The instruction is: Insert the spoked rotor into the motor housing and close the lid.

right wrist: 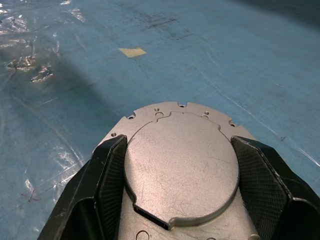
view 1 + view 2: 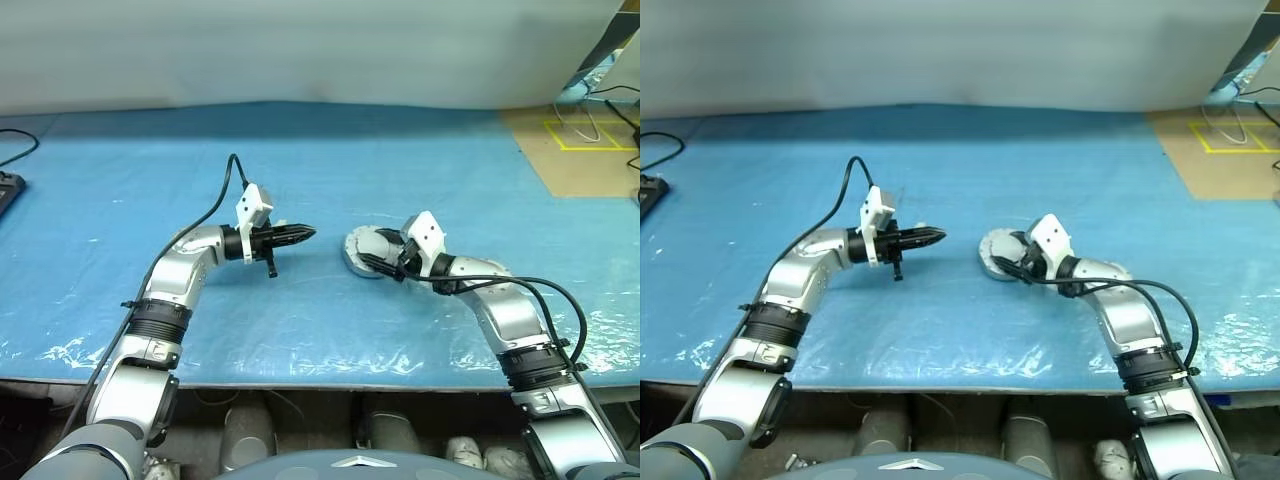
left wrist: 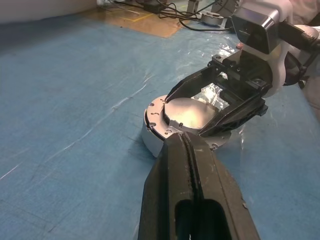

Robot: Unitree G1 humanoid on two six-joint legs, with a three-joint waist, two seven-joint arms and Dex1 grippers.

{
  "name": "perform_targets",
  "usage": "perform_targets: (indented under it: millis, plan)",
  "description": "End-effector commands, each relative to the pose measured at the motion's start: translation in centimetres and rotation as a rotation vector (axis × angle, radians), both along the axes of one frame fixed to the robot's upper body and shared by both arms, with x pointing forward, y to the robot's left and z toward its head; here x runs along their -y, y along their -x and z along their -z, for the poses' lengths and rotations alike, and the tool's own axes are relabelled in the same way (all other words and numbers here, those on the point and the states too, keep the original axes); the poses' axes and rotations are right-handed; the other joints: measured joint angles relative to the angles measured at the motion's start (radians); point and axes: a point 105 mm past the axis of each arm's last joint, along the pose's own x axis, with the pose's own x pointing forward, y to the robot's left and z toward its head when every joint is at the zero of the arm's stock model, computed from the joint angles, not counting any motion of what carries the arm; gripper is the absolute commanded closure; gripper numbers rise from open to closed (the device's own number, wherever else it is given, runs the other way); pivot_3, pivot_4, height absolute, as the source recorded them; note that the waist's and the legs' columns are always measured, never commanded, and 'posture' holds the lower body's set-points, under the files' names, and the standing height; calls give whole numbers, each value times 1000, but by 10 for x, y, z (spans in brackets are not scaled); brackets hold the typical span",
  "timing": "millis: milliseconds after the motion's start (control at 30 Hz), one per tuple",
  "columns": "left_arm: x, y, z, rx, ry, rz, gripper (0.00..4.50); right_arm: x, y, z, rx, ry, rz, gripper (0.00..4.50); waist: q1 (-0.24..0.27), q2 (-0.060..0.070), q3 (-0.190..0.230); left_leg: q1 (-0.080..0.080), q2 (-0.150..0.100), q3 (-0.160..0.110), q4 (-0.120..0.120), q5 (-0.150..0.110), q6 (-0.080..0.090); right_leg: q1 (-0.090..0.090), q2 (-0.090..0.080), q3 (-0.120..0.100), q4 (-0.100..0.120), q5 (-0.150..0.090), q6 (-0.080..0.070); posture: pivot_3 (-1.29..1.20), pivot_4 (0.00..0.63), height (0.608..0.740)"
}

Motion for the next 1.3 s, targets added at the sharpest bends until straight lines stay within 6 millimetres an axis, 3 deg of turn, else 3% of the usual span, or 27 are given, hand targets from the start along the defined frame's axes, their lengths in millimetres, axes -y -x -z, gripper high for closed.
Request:
perform_targets:
  millis: [33,233,533,733,933,1067,1200,1300]
  plan:
    - [4,1,-11,50,14,16,4500,8,10,50,-166,69,69,1545,-3,-1,0,2,0,0,0,0,0,1,0,0,0,0,0,0,150,740]
    - [5,1,-12,53,15,17,4500,5,10,61,-188,71,96,1545,-10,-5,-3,6,0,2,-2,0,0,3,1,3,0,0,0,0,150,740]
    - [10,0,-13,56,17,15,4500,24,6,91,-261,199,179,1545,-10,-11,-8,8,-1,2,-3,-3,4,6,1,5,-1,-4,6,0,150,740]
    - [13,0,-14,61,19,17,4500,12,13,88,-311,149,113,1545,-7,-16,-12,13,-2,2,-9,-3,4,7,1,6,-5,-4,7,0,150,740]
    - [20,-10,-4,96,-56,-9,4500,-10,30,60,-367,-11,-29,1545,-5,-15,-16,11,-1,2,-19,-3,4,5,2,5,-9,-2,3,0,150,740]
    - [29,-13,-9,107,-43,13,4500,-22,39,59,-337,85,-118,1545,-11,-15,-17,6,-1,2,-21,-1,-2,2,4,2,-18,0,0,0,150,740]
    - [37,-9,-5,109,-70,67,4500,-32,45,56,-325,102,-176,1545,-24,-15,-17,4,4,1,-22,-4,-8,2,14,3,-20,0,2,0,150,740]
    - [41,7,8,121,-146,176,4500,-32,43,51,-313,78,-161,1545,-30,-14,-17,5,11,1,-23,-7,-14,3,17,1,-19,-3,-3,0,150,740]
